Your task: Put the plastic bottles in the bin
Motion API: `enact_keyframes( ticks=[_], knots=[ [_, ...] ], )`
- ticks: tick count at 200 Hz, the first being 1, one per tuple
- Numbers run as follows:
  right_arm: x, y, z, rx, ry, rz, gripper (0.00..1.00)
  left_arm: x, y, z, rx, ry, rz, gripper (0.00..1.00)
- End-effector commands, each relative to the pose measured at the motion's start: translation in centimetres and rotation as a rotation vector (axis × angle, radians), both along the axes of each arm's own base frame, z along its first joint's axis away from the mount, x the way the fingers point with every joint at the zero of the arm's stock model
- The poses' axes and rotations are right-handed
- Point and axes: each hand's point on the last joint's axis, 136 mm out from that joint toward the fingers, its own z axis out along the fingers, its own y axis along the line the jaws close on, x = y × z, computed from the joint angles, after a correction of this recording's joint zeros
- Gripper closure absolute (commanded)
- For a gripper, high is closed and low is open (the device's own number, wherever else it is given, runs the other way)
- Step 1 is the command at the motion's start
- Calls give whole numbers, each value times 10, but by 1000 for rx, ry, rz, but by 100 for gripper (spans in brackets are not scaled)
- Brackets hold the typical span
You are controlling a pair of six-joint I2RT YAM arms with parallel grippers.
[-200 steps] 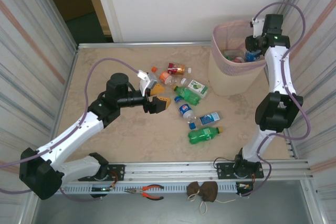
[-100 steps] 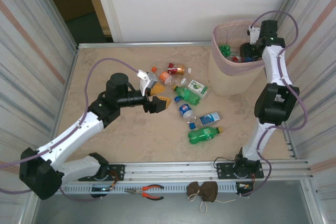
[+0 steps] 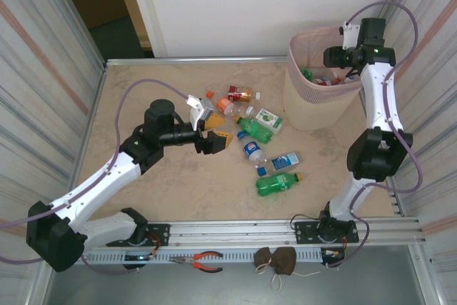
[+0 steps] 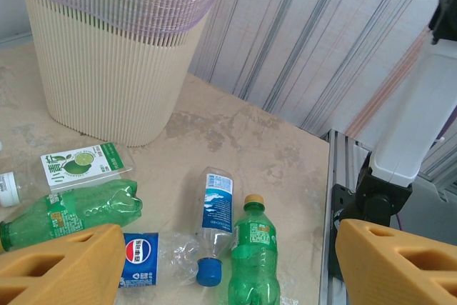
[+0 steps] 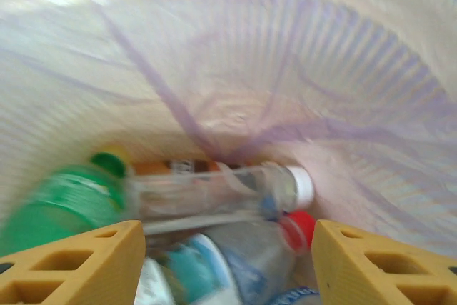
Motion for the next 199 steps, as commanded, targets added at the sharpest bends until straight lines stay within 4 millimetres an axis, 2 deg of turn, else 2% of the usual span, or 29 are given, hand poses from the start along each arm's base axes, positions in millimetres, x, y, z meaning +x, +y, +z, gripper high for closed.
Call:
enact_keyframes(
  ticks=[1,25,43,88,100,113,115,118,128,147,169,199],
  knots=[
    [-14,36,47,113,-96,88,40,-4,0,10,-27,-22,-12,22],
    [-18,70,42,175,-70,187,42,-3,-1,11,-32,-20,-10,22],
    [-15,86,29,185,-32,221,45,-3,-1,12,-34,-18,-14,22],
    [-4,90,-25,169,87,199,63,-5,2,11,-29,-16,-2,22],
    [-3,88,-41,167,122,190,66,-5,3,9,-25,-13,4,22],
    [-2,87,-47,160,140,178,67,-5,4,9,-23,-13,8,22],
    [-5,86,-58,161,166,175,67,-5,4,9,-23,-12,9,22],
    [-6,86,-62,161,177,174,68,-5,4,8,-22,-12,11,22],
    [-7,86,-67,159,192,170,68,-5,5,8,-20,-9,14,22],
    [-11,85,-59,148,180,166,68,-3,6,6,-10,-3,29,22],
    [-16,84,-35,143,121,154,66,7,10,0,20,17,88,23],
    [-32,84,2,128,43,133,60,22,15,-15,80,71,179,23]
  ],
)
